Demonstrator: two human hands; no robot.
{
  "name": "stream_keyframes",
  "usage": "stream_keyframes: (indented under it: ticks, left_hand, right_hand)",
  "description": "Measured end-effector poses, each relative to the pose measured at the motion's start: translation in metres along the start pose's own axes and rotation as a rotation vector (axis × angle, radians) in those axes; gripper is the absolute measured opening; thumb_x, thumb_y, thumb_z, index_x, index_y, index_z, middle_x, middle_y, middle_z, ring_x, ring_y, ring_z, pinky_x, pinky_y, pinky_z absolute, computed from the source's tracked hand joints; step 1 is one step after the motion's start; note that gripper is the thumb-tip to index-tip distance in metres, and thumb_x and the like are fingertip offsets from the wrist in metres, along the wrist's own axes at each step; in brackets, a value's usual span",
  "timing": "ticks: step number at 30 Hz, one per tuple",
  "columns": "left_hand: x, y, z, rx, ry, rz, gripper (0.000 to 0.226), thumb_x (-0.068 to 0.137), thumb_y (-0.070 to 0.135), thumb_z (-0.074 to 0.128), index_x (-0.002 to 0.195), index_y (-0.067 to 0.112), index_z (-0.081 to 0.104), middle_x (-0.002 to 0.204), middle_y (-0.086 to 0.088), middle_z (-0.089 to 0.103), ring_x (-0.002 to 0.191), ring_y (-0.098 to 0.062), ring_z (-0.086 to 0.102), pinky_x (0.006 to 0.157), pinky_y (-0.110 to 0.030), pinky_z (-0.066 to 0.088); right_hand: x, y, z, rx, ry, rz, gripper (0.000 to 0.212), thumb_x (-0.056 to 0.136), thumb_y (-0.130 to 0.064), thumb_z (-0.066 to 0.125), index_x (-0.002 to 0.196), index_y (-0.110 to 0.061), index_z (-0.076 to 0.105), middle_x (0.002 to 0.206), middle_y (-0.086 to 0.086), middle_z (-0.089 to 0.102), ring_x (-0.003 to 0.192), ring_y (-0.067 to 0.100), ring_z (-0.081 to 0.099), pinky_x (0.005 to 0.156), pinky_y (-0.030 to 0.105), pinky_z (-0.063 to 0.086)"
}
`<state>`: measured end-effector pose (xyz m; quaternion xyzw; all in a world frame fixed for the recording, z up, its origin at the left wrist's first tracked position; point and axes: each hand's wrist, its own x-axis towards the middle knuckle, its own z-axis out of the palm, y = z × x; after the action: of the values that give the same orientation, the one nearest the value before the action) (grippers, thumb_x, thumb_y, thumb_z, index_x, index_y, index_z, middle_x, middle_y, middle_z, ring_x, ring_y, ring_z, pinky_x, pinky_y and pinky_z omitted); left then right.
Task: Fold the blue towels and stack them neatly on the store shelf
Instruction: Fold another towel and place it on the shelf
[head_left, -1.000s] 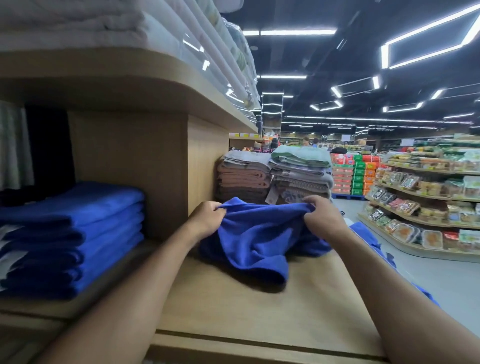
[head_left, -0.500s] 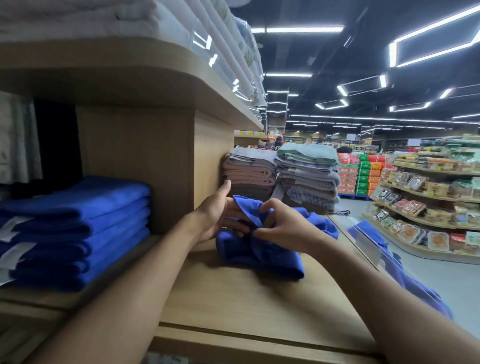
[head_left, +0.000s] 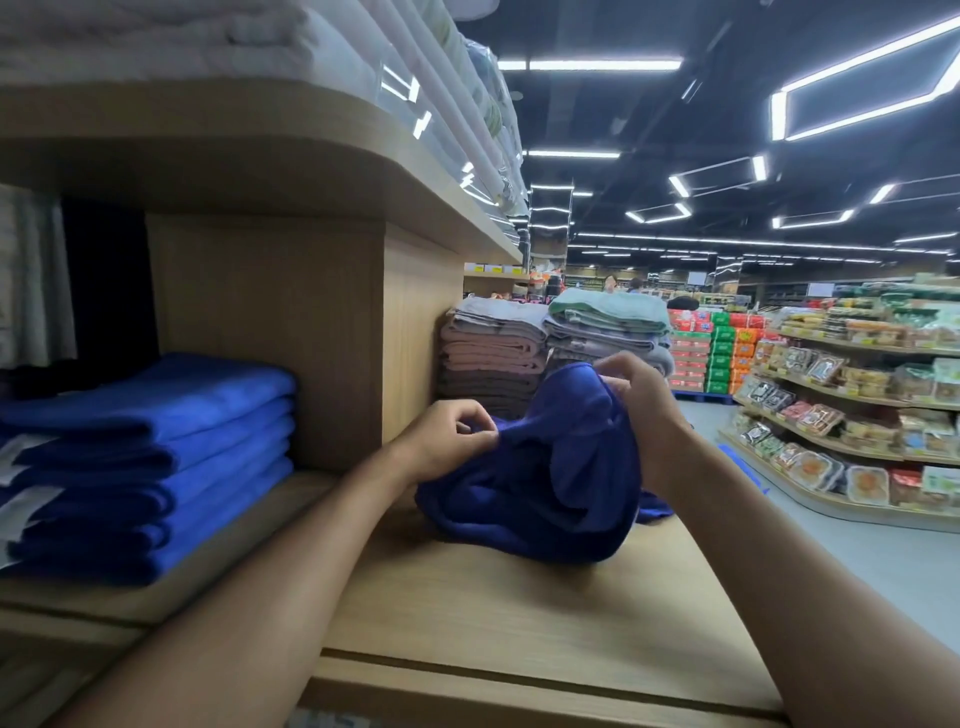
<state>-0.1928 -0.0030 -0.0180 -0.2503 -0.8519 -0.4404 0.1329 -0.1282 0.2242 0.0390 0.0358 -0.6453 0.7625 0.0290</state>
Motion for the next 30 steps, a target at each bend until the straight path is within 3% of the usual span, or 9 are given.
stream_keyframes:
  ticks: [4, 7, 9, 12, 15, 17, 22, 26, 30]
  left_hand:
    - [0.003, -0.001, -0.008, -0.052, 0.284, -0.163, 0.014, 0.095, 0.03, 0.064, 0.085, 0.021, 0.059, 0.093, -0.009, 0.072, 0.068, -0.021, 0.067, 0.059, -0.036, 0.054]
    - [-0.004, 0.002, -0.01, 0.039, 0.072, -0.264, 0.05, 0.073, 0.07, 0.072, 0.092, 0.024, 0.066, 0.094, -0.001, 0.073, 0.075, -0.015, 0.068, 0.062, -0.033, 0.055]
    - [-0.009, 0.0, -0.004, 0.264, -0.106, -0.289, 0.057, 0.068, 0.069, 0.077, 0.095, 0.019, 0.07, 0.095, -0.002, 0.074, 0.083, -0.018, 0.069, 0.074, -0.039, 0.055]
    - [-0.008, 0.001, -0.004, 0.202, -0.152, -0.258, 0.033, 0.087, 0.037, 0.076, 0.096, 0.006, 0.07, 0.092, -0.007, 0.072, 0.086, -0.024, 0.068, 0.079, -0.037, 0.055]
    - [-0.01, 0.012, -0.004, -0.268, -0.055, -0.32, 0.013, 0.098, 0.02, 0.065, 0.095, 0.008, 0.065, 0.088, -0.012, 0.066, 0.077, -0.022, 0.062, 0.068, -0.029, 0.049]
    - [-0.012, 0.018, -0.003, -0.579, -0.037, -0.416, 0.011, 0.101, 0.014, 0.057, 0.102, 0.006, 0.064, 0.093, -0.018, 0.067, 0.075, -0.023, 0.064, 0.067, -0.03, 0.052]
    - [-0.013, 0.029, -0.012, -0.933, -0.214, -0.589, 0.034, 0.104, 0.03, 0.037, 0.102, 0.007, 0.062, 0.093, -0.015, 0.066, 0.08, -0.027, 0.065, 0.077, -0.034, 0.051]
    - [-0.014, 0.031, -0.013, -1.09, -0.27, -0.531, 0.035, 0.098, 0.021, 0.03, 0.111, 0.007, 0.059, 0.1, -0.016, 0.06, 0.082, -0.026, 0.057, 0.079, -0.035, 0.045]
    - [-0.011, 0.027, -0.011, -0.887, -0.185, -0.34, 0.045, 0.096, -0.003, 0.035, 0.135, 0.006, 0.057, 0.114, -0.016, 0.063, 0.083, -0.02, 0.065, 0.075, -0.032, 0.054]
  right_hand:
    - [0.019, 0.002, -0.023, -0.123, 0.555, -0.174, 0.024, 0.095, -0.036, 0.059, 0.097, -0.012, 0.065, 0.09, 0.008, 0.064, 0.073, 0.022, 0.056, 0.064, 0.032, 0.043]
    - [0.028, 0.004, -0.042, -0.205, 0.713, -0.261, 0.024, 0.095, -0.017, 0.056, 0.118, -0.017, 0.06, 0.113, 0.007, 0.063, 0.094, 0.023, 0.057, 0.075, 0.033, 0.042]
    - [0.026, 0.008, -0.043, -0.512, 0.734, -0.425, 0.035, 0.088, -0.011, 0.058, 0.122, -0.021, 0.059, 0.118, 0.002, 0.06, 0.105, 0.021, 0.056, 0.087, 0.038, 0.047]
    - [0.015, 0.009, -0.021, -0.794, 0.456, -0.788, 0.027, 0.084, -0.006, 0.067, 0.097, -0.029, 0.069, 0.098, -0.009, 0.068, 0.087, 0.014, 0.065, 0.077, 0.026, 0.052]
    - [0.001, 0.023, 0.008, -0.819, -0.117, -0.709, 0.014, 0.082, -0.012, 0.076, 0.079, -0.026, 0.074, 0.077, -0.013, 0.072, 0.07, 0.006, 0.067, 0.067, 0.029, 0.055]
    - [-0.004, 0.038, 0.023, -0.941, -0.281, -0.645, 0.017, 0.077, -0.034, 0.083, 0.076, -0.026, 0.068, 0.073, -0.014, 0.068, 0.065, 0.0, 0.059, 0.065, 0.024, 0.05]
    - [0.001, 0.06, 0.041, -1.4, -0.097, -0.562, 0.053, 0.064, -0.073, 0.072, 0.083, -0.034, 0.041, 0.089, -0.015, 0.049, 0.079, 0.005, 0.048, 0.067, 0.033, 0.04]
    - [0.003, 0.061, 0.04, -1.382, -0.089, -0.639, 0.016, 0.087, -0.034, 0.064, 0.101, -0.029, 0.056, 0.102, -0.006, 0.053, 0.093, 0.019, 0.057, 0.072, 0.038, 0.048]
    - [0.007, 0.042, 0.042, -0.766, -0.113, -0.562, 0.012, 0.092, -0.003, 0.057, 0.092, -0.015, 0.059, 0.077, -0.003, 0.062, 0.07, 0.01, 0.057, 0.065, 0.029, 0.045]
